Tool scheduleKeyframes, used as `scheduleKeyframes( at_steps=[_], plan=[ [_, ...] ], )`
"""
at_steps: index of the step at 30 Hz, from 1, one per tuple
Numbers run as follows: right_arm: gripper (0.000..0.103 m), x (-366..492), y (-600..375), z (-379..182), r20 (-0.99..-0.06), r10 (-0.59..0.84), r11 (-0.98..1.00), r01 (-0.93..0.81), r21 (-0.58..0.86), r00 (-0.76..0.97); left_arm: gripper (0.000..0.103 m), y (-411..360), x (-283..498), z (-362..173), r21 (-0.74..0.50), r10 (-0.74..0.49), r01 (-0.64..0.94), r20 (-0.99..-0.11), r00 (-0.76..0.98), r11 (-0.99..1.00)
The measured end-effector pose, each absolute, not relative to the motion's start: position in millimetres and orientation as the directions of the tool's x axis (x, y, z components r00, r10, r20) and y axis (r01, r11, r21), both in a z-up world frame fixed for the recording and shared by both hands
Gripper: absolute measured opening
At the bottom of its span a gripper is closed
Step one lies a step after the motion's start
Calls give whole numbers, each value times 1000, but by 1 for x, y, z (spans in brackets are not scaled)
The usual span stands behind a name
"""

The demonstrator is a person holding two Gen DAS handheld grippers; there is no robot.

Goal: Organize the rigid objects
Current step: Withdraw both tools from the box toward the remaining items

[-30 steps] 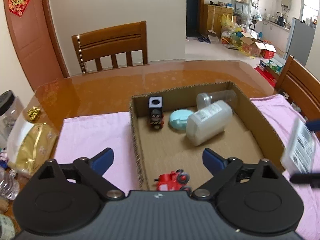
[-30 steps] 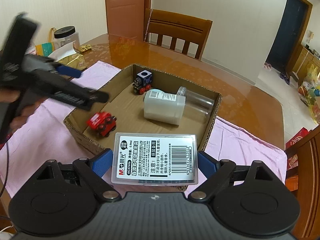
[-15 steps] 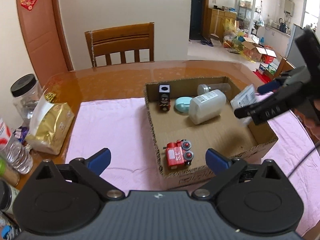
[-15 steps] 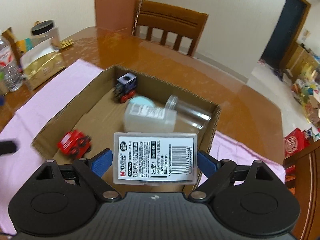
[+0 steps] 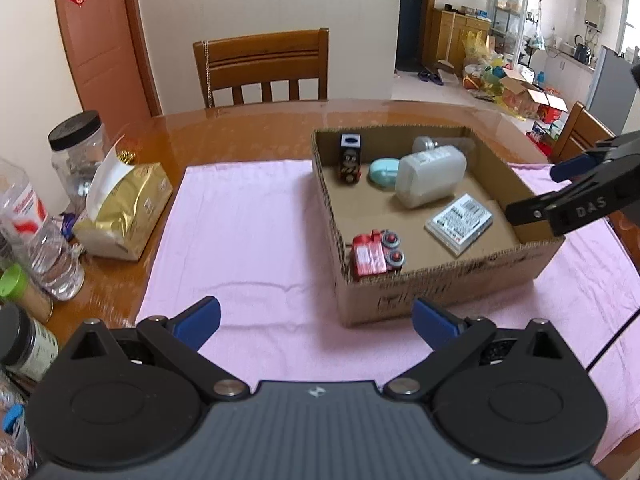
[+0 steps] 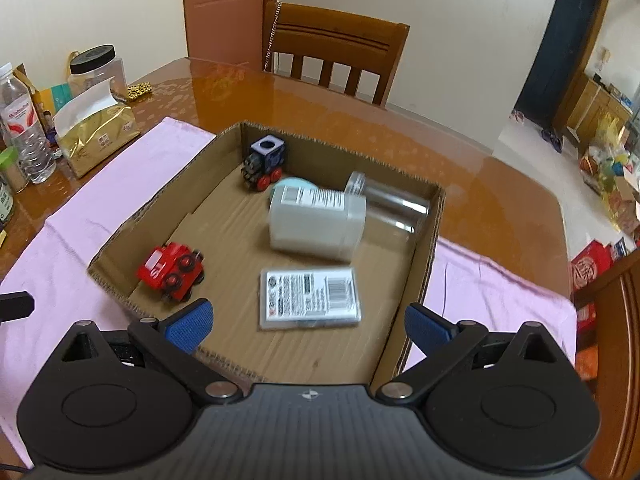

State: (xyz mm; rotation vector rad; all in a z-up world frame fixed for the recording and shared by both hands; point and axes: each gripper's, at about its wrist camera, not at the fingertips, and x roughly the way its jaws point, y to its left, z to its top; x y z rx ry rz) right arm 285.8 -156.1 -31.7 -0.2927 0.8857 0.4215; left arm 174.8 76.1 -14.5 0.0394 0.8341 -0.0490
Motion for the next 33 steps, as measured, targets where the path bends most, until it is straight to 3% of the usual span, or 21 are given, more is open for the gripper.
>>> scheduleKeyframes(
  at_steps=[20, 33],
  plan=[
    [103, 169, -163, -80, -845, 346, 845, -527, 91, 408, 102, 66, 126, -40, 48, 7, 44, -746, 666, 998],
    [103, 101, -147, -102, -890, 380, 645, -762, 60, 252, 102, 61, 110, -50, 3, -20, 36, -768, 640, 999]
  ],
)
